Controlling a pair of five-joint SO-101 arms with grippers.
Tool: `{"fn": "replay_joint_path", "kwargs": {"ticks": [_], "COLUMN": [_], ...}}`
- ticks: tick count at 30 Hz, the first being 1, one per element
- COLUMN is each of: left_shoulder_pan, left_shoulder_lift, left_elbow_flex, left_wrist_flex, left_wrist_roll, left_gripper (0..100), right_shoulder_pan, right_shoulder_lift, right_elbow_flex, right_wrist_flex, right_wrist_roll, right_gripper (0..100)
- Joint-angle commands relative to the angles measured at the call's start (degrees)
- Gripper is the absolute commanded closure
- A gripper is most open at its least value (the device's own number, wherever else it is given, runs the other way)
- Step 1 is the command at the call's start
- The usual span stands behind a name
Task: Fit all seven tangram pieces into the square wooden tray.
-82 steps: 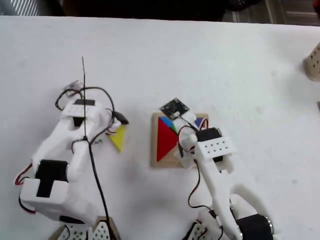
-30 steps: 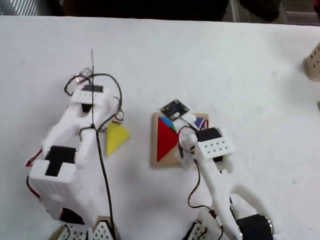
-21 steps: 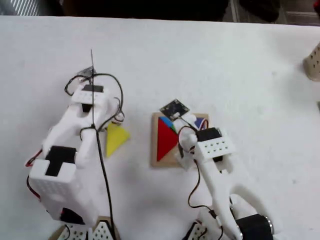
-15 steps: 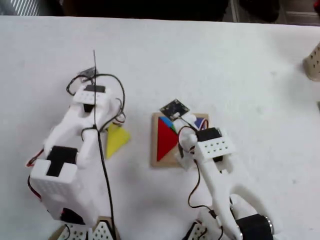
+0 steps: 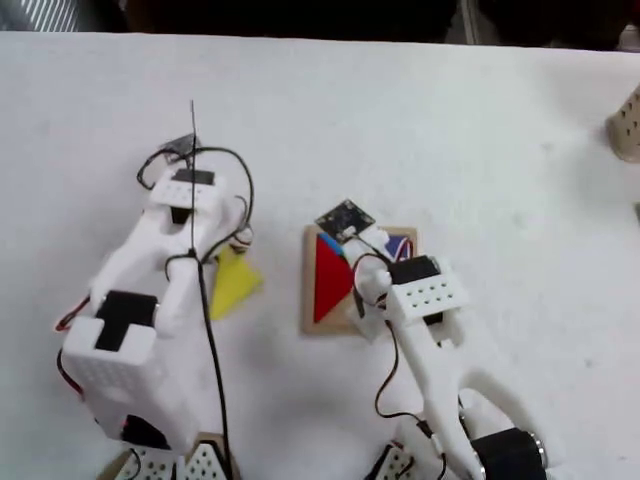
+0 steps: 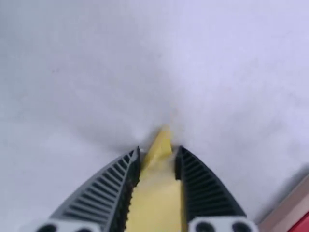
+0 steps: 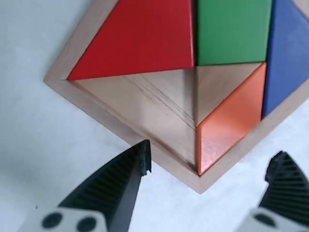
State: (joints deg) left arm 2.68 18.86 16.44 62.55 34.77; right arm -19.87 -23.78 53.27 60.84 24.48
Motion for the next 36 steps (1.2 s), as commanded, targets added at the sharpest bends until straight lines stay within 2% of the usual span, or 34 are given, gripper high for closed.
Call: {"fn": "replay_joint_path", "kwargs": {"ticks": [1, 10, 16, 21, 24, 30, 32, 36], "left_shoulder_pan": [1.1, 0.66, 0.04, 4.09, 5.58, 5.67, 5.76, 5.32], "left_shoulder_lift": [0.92, 0.84, -7.16, -24.75, -35.56, -49.63, -51.56, -50.24], "left_elbow_flex": [-0.62, -0.79, -0.26, 13.71, 22.68, 35.52, 38.33, 39.3], "left_wrist_flex": [1.23, 1.76, 9.41, 5.19, 3.78, 4.13, 5.27, 8.26], "left_wrist_roll": [-0.62, -1.23, -18.73, -26.02, -23.3, -22.86, -25.23, -28.4], "left_gripper": [97, 98, 98, 97, 88, 55, 53, 57], "right_shoulder_pan": [-0.57, -0.57, -0.48, -0.31, -0.22, -0.22, -0.22, -0.31], "right_shoulder_lift": [-0.75, -0.75, -0.75, -0.75, -0.75, -0.75, -0.75, -0.75], "right_elbow_flex": [-0.44, -0.44, -0.44, -0.26, -0.26, -0.26, -0.26, -0.26], "right_wrist_flex": [0.48, 0.48, 0.22, 0.22, 0.22, 0.22, 0.22, 0.31], "right_wrist_roll": [1.14, 1.14, 1.14, 2.73, 2.81, 2.99, 2.99, 2.99], "right_gripper": [63.0, 63.0, 63.0, 63.0, 63.0, 63.0, 63.0, 63.0]}}
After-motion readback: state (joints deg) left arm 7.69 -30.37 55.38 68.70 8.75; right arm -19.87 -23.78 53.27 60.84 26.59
